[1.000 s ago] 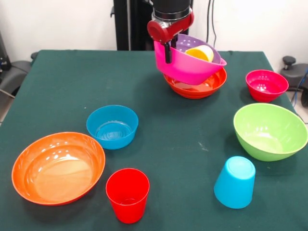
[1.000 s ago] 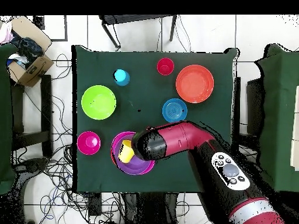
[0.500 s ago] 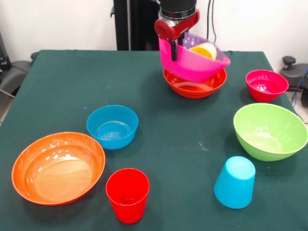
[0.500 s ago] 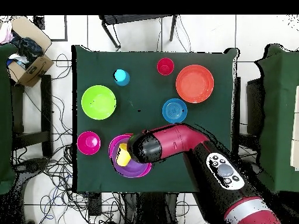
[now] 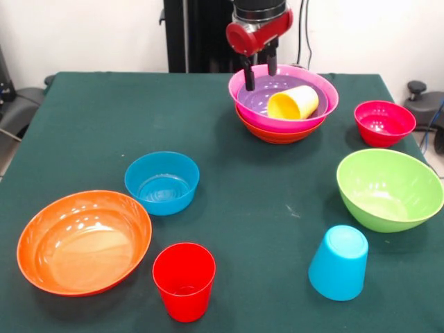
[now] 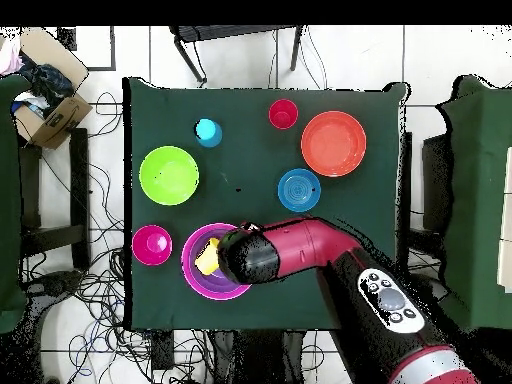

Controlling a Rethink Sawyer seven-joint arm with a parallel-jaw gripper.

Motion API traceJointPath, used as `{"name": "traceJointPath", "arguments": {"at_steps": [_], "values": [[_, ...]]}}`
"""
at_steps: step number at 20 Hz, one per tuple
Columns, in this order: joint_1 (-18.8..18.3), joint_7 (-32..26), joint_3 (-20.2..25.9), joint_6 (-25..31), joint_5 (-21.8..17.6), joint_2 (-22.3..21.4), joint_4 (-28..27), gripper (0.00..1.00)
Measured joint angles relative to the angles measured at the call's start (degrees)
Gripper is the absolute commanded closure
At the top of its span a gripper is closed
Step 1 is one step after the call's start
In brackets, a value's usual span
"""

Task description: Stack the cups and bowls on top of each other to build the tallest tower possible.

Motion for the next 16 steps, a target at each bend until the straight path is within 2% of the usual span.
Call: {"name": "traceJointPath", "arguments": {"at_steps": [8,14,16], "values": [[-4.21,0.00,2.41,0.02,4.60,-2.49,1.78,0.00],[-7.37,0.00,5.59,1.22,9.33,-6.10,2.03,0.00],[-7.48,0.00,5.85,1.95,9.32,-6.77,1.51,0.00]]}}
